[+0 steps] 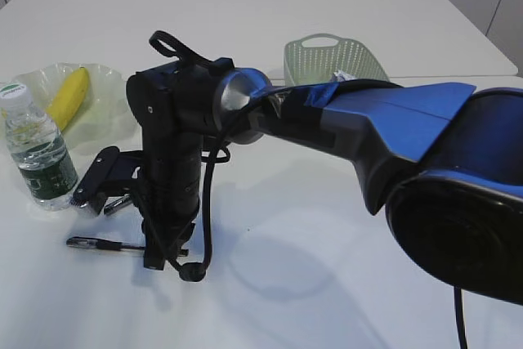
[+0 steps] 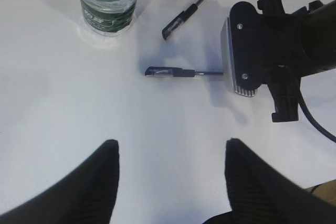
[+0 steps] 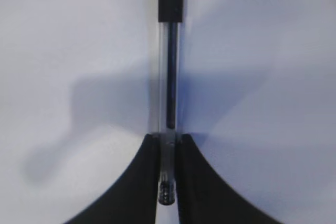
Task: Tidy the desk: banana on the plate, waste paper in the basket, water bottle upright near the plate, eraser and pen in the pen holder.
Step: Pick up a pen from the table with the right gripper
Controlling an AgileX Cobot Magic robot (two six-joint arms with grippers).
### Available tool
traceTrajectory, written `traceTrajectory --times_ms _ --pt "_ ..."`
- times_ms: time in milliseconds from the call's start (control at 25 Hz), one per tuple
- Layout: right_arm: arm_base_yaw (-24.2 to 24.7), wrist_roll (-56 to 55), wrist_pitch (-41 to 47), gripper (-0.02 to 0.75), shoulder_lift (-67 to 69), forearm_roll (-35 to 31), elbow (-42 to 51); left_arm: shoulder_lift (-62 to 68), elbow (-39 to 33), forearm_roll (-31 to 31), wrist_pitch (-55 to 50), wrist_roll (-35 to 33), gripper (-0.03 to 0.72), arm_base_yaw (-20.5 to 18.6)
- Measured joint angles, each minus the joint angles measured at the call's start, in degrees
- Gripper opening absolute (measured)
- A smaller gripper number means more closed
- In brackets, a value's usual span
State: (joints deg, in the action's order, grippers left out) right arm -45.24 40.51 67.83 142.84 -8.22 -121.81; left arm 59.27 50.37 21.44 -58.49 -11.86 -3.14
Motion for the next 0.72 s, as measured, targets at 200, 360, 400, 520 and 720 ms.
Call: traceTrajectory --times_ms 200,360,400,520,720 --pt "0.0 0.0 1.4 0.041 -1.1 -0.6 0.0 0.0 0.0 0.0 0.0 0.0 0.454 0.0" --pt "0.7 0.0 1.8 0.040 -2.4 -4.1 0.0 0.0 0.0 0.0 0.0 0.0 0.454 0.0" --pt "0.9 0.0 1.8 0.040 -2.6 -4.7 0.0 0.0 0.0 0.0 0.0 0.0 0.454 0.0" --pt "1.4 0.0 1.8 0.040 -3.8 -6.1 0.1 0.0 0.0 0.0 -0.1 0.0 0.454 0.0" --pt "2.6 -1.0 1.9 0.040 -6.8 -6.9 0.3 0.0 0.0 -0.1 -0.3 0.0 0.454 0.0"
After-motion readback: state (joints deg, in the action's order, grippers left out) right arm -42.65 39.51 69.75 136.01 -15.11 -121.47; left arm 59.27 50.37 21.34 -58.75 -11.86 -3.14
